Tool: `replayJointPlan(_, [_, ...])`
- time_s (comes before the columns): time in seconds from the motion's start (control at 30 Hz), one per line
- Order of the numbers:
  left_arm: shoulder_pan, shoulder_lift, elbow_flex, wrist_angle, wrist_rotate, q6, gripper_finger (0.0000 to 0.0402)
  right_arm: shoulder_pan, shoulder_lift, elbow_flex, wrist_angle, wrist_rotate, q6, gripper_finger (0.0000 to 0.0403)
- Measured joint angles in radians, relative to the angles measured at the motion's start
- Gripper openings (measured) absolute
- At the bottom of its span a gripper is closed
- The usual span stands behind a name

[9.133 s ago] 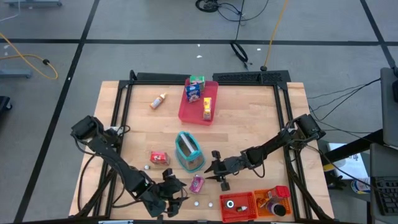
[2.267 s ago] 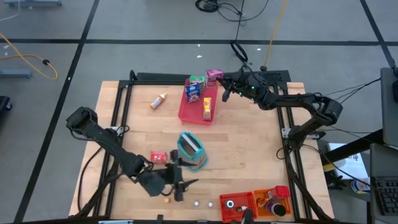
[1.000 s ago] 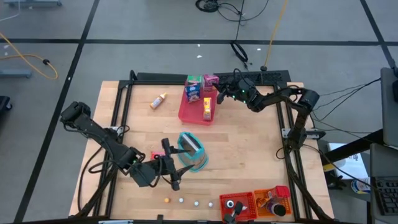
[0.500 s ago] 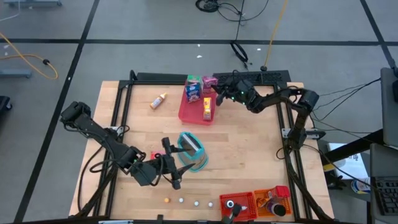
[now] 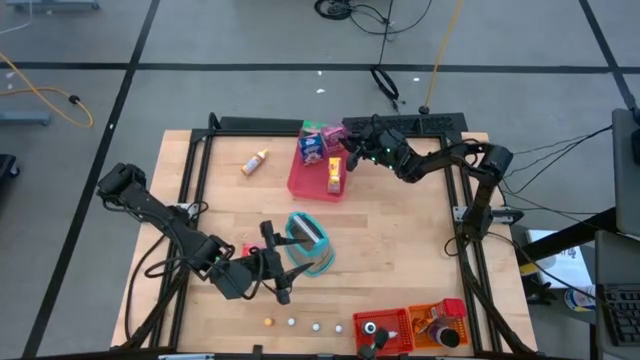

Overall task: Pick & Place Kitchen Items
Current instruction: Put the pink cereal box into the pink bin

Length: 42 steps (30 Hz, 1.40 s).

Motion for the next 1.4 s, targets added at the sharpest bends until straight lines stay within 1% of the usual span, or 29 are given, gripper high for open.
replayJointPlan(0.1, [0.000,0.000,0.000,0.000,0.000,-0.001,0.0253,0.000,0.000,0.000,0.000,-0.001,0.009,0.0100])
replayJointPlan(0.2, [0.000,0.000,0.000,0.000,0.000,-0.002,0.0253,0.001,0.000,0.000,0.031,0.000,0.015,0.0109])
replayJointPlan(0.3, [0.000,0.000,0.000,0.000,0.000,-0.002,0.0253,0.002,0.000,0.000,0.074,0.000,0.008,0.0110])
replayJointPlan(0.5, [0.000,0.000,0.000,0.000,0.000,-0.004,0.0253,0.003,0.001,0.000,0.061,0.002,0.016,0.0105])
replayJointPlan(0.7, [0.000,0.000,0.000,0.000,0.000,-0.004,0.0253,0.008,0.001,0.000,-0.023,0.000,-0.041,0.0108])
replayJointPlan(1.07, [0.000,0.000,0.000,0.001,0.000,-0.003,0.0253,0.011,0.001,0.000,-0.087,0.004,-0.117,0.0101])
replayJointPlan(1.4, [0.001,0.000,0.000,0.000,0.000,0.002,0.0253,0.018,0.020,0.039,-0.127,-0.004,-0.079,0.0066])
